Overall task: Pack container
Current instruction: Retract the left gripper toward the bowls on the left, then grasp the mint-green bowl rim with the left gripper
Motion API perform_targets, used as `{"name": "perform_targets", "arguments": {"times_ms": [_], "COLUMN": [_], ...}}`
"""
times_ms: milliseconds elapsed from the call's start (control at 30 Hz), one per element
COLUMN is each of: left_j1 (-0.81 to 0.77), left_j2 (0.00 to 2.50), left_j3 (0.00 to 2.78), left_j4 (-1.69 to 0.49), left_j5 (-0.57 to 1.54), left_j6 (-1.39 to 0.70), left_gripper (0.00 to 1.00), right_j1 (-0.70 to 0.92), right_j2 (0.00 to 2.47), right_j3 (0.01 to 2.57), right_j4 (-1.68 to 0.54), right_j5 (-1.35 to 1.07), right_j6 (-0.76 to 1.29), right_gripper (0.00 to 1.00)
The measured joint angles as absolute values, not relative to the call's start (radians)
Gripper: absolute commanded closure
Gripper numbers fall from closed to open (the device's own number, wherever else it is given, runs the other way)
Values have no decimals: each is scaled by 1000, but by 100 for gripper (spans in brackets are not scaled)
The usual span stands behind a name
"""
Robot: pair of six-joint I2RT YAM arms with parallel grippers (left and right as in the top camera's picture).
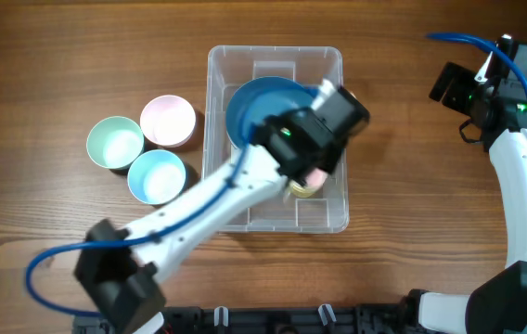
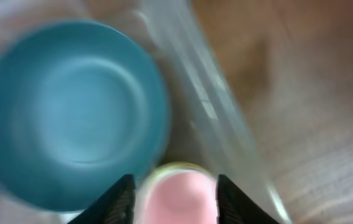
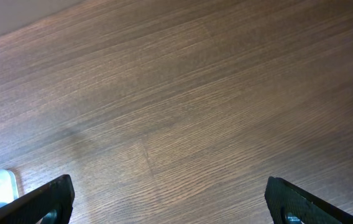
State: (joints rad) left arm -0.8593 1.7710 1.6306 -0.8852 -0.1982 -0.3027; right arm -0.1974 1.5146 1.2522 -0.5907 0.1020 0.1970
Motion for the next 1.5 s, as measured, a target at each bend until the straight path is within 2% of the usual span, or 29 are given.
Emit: {"name": "perform_targets", "arguments": {"times_ms": [100,333,533,700,1000,1200,1500], "left_j1": [-775,-419,-143,10,56,77,212], "left_j2": [1720,1621,1616,1617,1659,1695,1708], "left_j3": [1637,1642,1643,1643,1643,1643,1641], "left_j4": [-923,-1040,-1071,-1074,-1074,-1075,-1094], "left_j5": [-233,-273,-217,-159,-137,-137,-137], "left_j6": [-320,-370,-384,-388,-388,-397,-435], "left_gripper": [53,53,54,55,51,51,52], "right_j1": [-197,-197,-197,-197,-197,-197,-197], "right_j2": [1515,1515,1515,1515,1515,1515,1515], "right_j3": [1252,1252,1252,1252,1252,1252,1252], "right_j4": [-591,-591,-591,-591,-591,-591,-591], "right_j5": [102,102,102,102,102,102,102], "right_j6": [197,197,197,197,197,197,197], "right_gripper": [0,0,0,0,0,0,0]}}
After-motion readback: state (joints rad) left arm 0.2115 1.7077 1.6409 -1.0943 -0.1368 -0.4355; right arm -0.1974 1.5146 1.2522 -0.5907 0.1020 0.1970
